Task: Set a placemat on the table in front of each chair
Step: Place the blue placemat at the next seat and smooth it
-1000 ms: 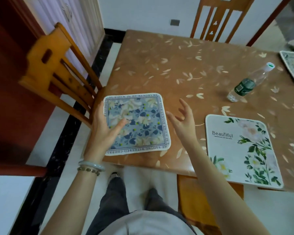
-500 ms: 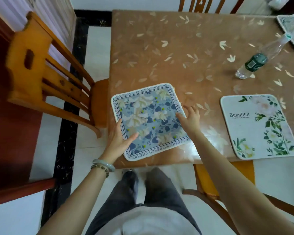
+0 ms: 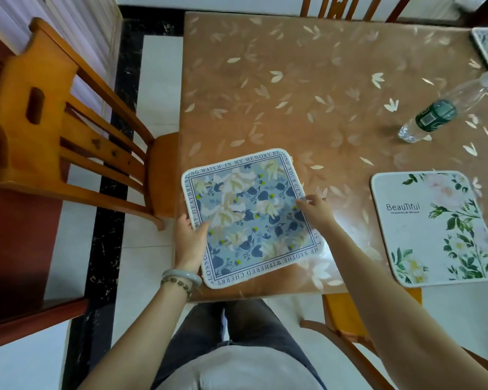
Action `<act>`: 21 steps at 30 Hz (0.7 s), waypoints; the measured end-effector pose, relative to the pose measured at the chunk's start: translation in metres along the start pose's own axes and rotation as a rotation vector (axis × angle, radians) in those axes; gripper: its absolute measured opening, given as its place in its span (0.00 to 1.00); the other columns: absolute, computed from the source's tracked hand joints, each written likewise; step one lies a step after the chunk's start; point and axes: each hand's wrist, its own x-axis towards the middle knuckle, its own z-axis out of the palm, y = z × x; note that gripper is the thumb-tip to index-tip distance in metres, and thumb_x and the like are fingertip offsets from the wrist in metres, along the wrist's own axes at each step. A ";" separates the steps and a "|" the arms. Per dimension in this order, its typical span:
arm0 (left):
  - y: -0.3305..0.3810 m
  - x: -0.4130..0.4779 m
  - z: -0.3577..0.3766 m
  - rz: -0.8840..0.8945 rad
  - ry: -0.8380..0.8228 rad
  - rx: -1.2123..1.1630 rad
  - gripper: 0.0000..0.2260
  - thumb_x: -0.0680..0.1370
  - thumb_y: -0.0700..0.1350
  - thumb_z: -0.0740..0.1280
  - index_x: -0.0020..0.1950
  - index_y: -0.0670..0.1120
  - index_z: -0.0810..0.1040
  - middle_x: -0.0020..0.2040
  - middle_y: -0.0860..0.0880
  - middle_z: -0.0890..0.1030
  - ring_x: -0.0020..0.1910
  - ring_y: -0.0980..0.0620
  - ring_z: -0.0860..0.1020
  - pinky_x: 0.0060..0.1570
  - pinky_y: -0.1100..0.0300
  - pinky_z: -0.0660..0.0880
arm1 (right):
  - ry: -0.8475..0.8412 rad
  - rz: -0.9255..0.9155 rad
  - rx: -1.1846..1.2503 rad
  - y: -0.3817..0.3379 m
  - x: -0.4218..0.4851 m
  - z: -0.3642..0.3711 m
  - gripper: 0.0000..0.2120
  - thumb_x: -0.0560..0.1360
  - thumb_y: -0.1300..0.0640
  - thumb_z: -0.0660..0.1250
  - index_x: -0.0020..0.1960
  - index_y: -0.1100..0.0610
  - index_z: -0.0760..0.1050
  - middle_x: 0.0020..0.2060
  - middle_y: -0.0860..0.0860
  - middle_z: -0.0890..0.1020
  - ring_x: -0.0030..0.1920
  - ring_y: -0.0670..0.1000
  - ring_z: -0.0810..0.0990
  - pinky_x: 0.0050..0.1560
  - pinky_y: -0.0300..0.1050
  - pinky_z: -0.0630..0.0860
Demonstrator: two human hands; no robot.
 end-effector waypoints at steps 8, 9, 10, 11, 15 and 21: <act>0.007 0.018 -0.005 -0.146 0.215 0.094 0.06 0.79 0.41 0.67 0.55 0.42 0.77 0.52 0.45 0.82 0.43 0.53 0.79 0.37 0.63 0.71 | 0.214 0.021 0.181 -0.010 0.008 0.010 0.06 0.77 0.54 0.63 0.46 0.56 0.70 0.44 0.55 0.78 0.35 0.53 0.81 0.36 0.53 0.81; 0.008 0.019 -0.005 -0.147 0.225 0.093 0.05 0.79 0.41 0.66 0.54 0.43 0.76 0.52 0.45 0.82 0.43 0.52 0.79 0.37 0.63 0.71 | 0.232 0.004 0.198 -0.012 0.008 0.011 0.06 0.77 0.54 0.63 0.45 0.55 0.69 0.42 0.54 0.78 0.34 0.52 0.80 0.35 0.52 0.81; 0.009 0.020 -0.005 -0.136 0.236 0.090 0.05 0.79 0.41 0.66 0.54 0.42 0.76 0.52 0.45 0.82 0.44 0.52 0.79 0.37 0.63 0.71 | 0.246 -0.018 0.214 -0.015 0.010 0.012 0.06 0.77 0.54 0.63 0.43 0.55 0.69 0.41 0.54 0.78 0.35 0.53 0.79 0.34 0.51 0.79; 0.013 0.022 -0.006 -0.117 0.251 0.090 0.06 0.79 0.41 0.65 0.55 0.42 0.76 0.52 0.45 0.81 0.45 0.51 0.79 0.37 0.64 0.71 | 0.256 -0.041 0.228 -0.018 0.012 0.012 0.07 0.77 0.55 0.63 0.42 0.54 0.68 0.40 0.54 0.77 0.36 0.55 0.79 0.34 0.50 0.79; 0.039 0.042 -0.013 0.000 0.270 0.089 0.08 0.80 0.41 0.65 0.57 0.41 0.75 0.52 0.46 0.80 0.48 0.50 0.78 0.44 0.61 0.73 | 0.264 -0.076 0.326 -0.038 0.023 0.004 0.08 0.77 0.54 0.63 0.40 0.51 0.67 0.39 0.52 0.78 0.41 0.59 0.82 0.42 0.58 0.80; 0.087 0.100 -0.021 0.099 0.242 0.129 0.07 0.79 0.42 0.66 0.57 0.42 0.76 0.52 0.47 0.79 0.50 0.50 0.78 0.48 0.58 0.73 | 0.355 -0.111 0.414 -0.082 0.045 -0.003 0.07 0.77 0.57 0.64 0.42 0.56 0.68 0.35 0.49 0.75 0.33 0.49 0.77 0.26 0.34 0.73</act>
